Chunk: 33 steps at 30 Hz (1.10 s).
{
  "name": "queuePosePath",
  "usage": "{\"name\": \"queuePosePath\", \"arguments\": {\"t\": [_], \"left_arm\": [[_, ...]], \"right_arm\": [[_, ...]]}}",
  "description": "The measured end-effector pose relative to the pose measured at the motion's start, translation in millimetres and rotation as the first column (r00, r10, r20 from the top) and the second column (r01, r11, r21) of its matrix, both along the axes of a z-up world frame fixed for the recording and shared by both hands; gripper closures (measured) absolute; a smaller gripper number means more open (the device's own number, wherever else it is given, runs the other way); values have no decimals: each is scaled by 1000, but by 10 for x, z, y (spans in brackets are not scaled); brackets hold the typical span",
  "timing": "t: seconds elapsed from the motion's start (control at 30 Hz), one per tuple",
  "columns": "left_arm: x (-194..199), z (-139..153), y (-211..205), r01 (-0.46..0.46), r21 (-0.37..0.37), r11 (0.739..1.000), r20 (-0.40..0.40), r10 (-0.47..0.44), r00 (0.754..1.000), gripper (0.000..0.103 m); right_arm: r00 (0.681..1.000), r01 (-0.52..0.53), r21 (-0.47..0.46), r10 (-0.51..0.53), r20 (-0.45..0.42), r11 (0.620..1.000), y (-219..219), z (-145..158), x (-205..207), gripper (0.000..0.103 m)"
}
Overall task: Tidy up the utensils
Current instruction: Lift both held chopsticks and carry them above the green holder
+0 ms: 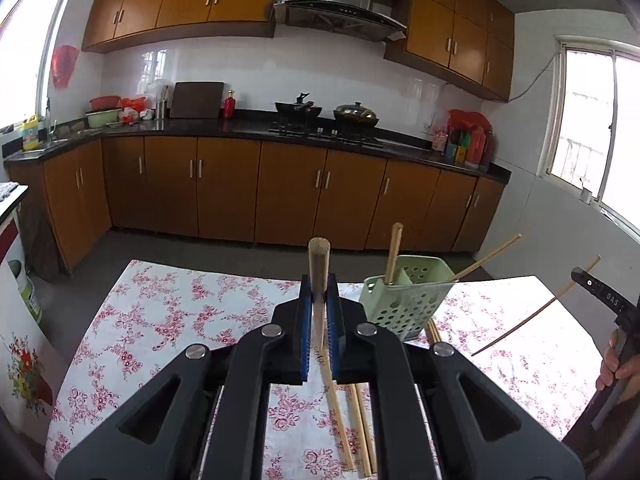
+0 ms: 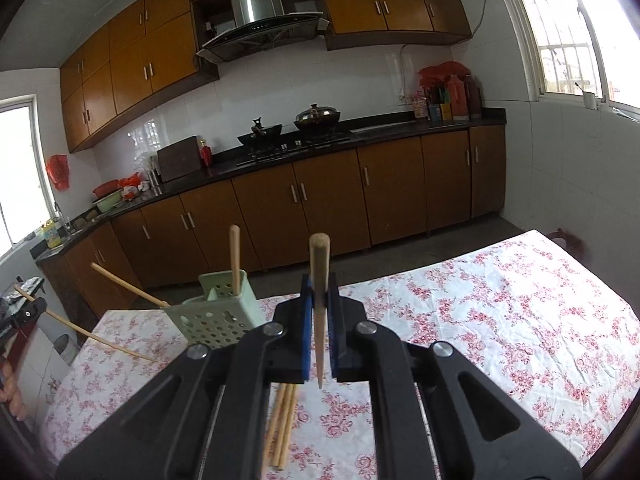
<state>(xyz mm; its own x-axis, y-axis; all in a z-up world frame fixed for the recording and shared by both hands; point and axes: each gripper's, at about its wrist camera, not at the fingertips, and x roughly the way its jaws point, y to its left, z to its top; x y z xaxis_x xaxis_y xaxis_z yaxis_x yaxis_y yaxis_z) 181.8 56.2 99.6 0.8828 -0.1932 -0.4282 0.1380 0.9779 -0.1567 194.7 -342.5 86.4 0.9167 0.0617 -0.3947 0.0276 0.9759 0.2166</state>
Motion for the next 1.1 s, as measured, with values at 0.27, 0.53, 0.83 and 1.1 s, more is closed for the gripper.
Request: {"name": "queuePosePath", "arguments": {"t": [0.27, 0.53, 0.83, 1.1], "left_arm": [[-107, 442, -389, 120, -29, 992, 87, -117, 989, 96], [91, 768, -692, 73, -52, 996, 210, -60, 976, 96], [594, 661, -725, -44, -129, 991, 223, 72, 972, 96], [755, 360, -718, -22, -123, 992, 162, 42, 986, 96]], "right_arm": [[985, -122, 98, 108, 132, 988, 143, 632, -137, 95], [966, -122, 65, 103, 239, 990, 381, 921, -20, 95], [971, -105, 24, 98, 217, 994, 639, 839, 428, 95], [983, -109, 21, 105, 148, 994, 698, 579, 739, 95]]}}
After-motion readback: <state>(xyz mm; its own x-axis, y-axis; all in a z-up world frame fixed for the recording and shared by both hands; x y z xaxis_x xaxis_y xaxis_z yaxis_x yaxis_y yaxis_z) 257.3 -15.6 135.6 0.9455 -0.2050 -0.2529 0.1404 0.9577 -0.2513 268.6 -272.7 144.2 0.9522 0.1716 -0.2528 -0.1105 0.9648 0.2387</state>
